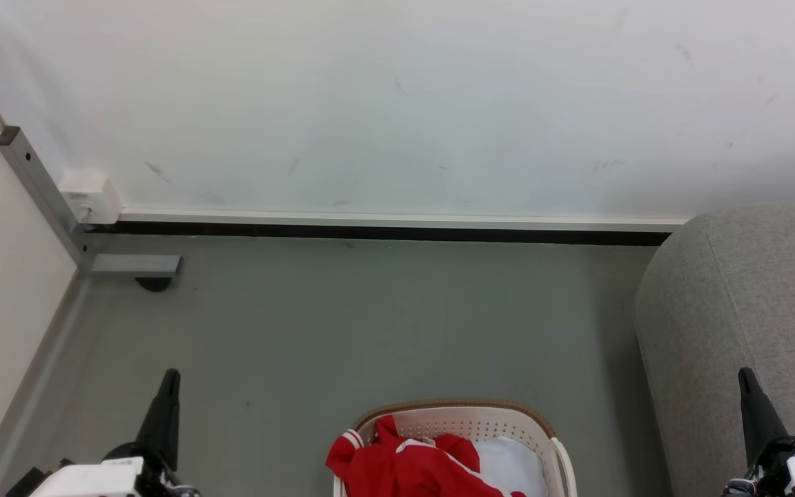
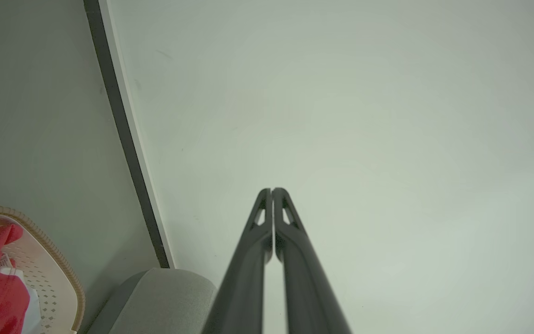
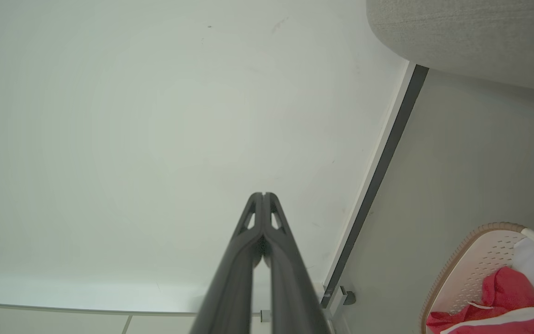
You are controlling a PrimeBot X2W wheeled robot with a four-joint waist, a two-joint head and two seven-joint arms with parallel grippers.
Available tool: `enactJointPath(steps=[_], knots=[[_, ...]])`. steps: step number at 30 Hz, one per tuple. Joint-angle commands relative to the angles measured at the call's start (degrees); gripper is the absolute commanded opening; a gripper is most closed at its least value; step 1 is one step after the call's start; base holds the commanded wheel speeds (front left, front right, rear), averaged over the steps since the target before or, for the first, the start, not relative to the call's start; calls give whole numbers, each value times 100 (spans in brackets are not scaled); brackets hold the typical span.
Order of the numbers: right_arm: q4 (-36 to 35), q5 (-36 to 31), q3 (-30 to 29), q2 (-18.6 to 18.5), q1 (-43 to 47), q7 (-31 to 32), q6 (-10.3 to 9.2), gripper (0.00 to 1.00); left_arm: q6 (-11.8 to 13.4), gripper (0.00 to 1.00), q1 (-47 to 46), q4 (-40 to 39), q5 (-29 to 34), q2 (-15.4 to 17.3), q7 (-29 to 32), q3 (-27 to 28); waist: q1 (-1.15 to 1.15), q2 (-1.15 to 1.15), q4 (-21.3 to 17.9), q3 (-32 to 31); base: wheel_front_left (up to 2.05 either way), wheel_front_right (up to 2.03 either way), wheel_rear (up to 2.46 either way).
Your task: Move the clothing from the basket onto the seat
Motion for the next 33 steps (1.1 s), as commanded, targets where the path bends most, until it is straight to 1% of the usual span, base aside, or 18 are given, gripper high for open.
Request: enactJointPath(steps=[1,21,22,29,33], knots=[[-30,7,-21,-43,-73,14,-11,0,-4,0,-48,-18,-80,13,17,6,0,0,0,0,0,0,0],[-30,7,-21,-43,-73,14,-11,0,-4,0,-48,-18,-80,13,17,6,0,0,0,0,0,0,0],[15,-1,6,4,7,-4,1,100,0,100,6,17,5,-2,-6,-2,0,0,0,0,0,0,0],[85,-90,194,32,46,-172,1,100,0,100,55,131,73,-18,-172,-124,0,0,-1,3,0,0,0],[105,-276,293,28,24,-289,0,100,1,100,39,169,159,-15,-289,-197,0,0,-2,3,0,0,0]])
